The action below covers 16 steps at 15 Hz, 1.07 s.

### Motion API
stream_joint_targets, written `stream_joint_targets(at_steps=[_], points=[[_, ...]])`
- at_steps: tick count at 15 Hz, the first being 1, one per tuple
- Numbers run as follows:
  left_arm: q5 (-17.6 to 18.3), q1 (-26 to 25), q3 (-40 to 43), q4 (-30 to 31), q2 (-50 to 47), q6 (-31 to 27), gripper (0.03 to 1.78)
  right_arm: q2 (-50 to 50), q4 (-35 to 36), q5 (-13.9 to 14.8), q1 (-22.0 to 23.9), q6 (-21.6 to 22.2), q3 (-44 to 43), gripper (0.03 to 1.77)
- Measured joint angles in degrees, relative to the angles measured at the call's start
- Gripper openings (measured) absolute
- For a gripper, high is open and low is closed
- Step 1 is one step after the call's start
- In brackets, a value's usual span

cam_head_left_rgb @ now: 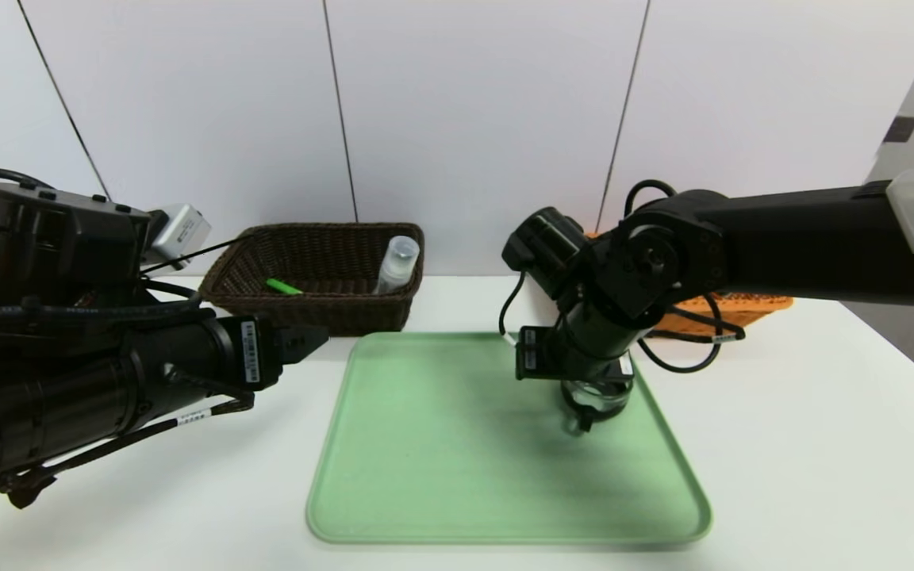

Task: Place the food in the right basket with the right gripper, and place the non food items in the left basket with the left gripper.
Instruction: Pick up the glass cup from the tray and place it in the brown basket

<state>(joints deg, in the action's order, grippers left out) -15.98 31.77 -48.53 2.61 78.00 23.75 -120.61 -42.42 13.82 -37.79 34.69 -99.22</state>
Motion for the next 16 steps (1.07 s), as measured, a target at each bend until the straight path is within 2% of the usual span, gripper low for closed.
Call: stream_joint_targets(at_steps=[5,6,7,14,16], points=[[0.2,-2.7,-0.1,1.6,-0.1,-0.1,1.69,-0.1,-0.1,-0.1,-0.1,0.1,0.3,0.69],[0.3,-3.5,-0.1,2.0,-0.2,-0.1,1.69,-0.1,-0.1,-0.1,-0.1,0.1,0.3,0.03],[0.6,-4.2,-0.1,2.2,-0.3,-0.2,1.69,-0.1,0.0,-0.1,-0.1,0.1,0.3,0.08],[1.8,-6.7,-0.3,2.2,-1.3,-0.4,1.69,0.9,-0.2,0.0,-0.6,0.0,0.2,0.08],[1.8,-6.7,-0.1,2.2,-1.5,-0.3,1.69,2.6,-0.2,1.3,-1.3,-0.7,0.1,0.08]])
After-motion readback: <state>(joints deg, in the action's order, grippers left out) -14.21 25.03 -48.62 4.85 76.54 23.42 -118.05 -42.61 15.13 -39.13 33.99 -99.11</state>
